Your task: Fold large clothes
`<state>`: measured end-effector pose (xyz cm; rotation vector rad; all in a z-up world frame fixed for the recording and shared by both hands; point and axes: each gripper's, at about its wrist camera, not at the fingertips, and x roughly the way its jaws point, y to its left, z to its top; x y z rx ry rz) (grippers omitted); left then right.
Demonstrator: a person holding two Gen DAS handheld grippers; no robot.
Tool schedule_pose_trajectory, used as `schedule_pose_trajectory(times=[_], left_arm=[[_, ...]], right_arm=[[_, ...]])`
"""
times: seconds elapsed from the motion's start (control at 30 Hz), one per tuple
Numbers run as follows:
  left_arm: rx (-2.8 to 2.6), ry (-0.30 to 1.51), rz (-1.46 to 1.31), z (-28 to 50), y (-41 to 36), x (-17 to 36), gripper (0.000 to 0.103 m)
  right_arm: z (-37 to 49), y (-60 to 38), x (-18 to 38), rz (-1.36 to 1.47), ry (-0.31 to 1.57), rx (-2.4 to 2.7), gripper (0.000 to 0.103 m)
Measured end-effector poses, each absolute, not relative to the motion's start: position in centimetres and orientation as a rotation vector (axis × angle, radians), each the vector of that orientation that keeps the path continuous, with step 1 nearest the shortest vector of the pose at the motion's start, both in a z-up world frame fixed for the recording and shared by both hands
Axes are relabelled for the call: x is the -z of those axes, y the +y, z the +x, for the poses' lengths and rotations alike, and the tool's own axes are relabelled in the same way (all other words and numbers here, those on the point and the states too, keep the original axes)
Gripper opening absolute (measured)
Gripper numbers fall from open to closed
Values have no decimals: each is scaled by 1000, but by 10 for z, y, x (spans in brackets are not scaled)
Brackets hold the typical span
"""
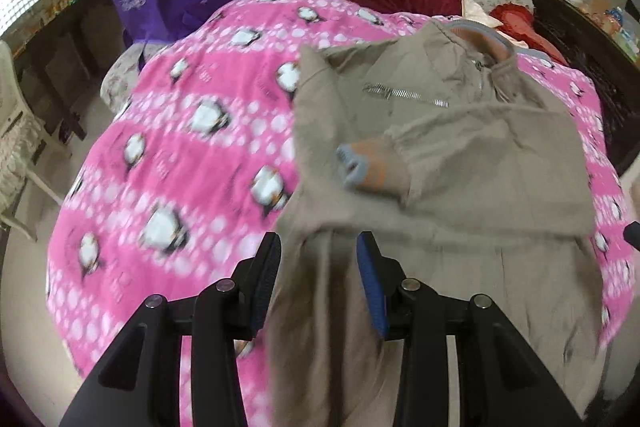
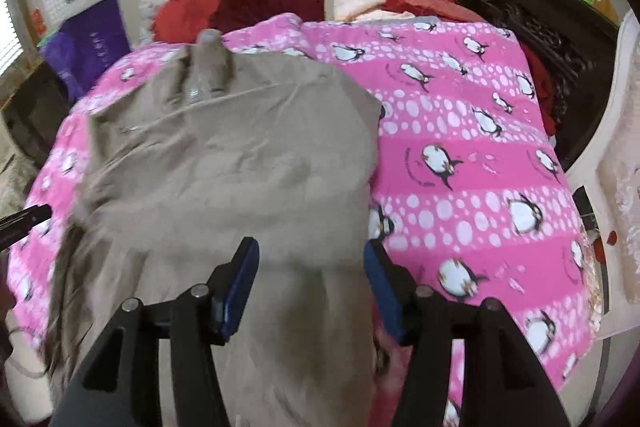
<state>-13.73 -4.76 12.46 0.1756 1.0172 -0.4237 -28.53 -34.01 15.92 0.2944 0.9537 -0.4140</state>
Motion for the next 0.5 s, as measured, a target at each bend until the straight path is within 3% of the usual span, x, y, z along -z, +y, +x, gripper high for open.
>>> schedule_pose_trajectory(times=[0.17, 0.5], left_arm=[[454, 1073, 140, -173, 2, -117, 30], [484, 1217, 87, -241, 35, -71, 31]], right_arm=[[-339, -325, -172, 312, 1004, 326, 73], [-427, -310, -109, 411, 1100, 330, 73]])
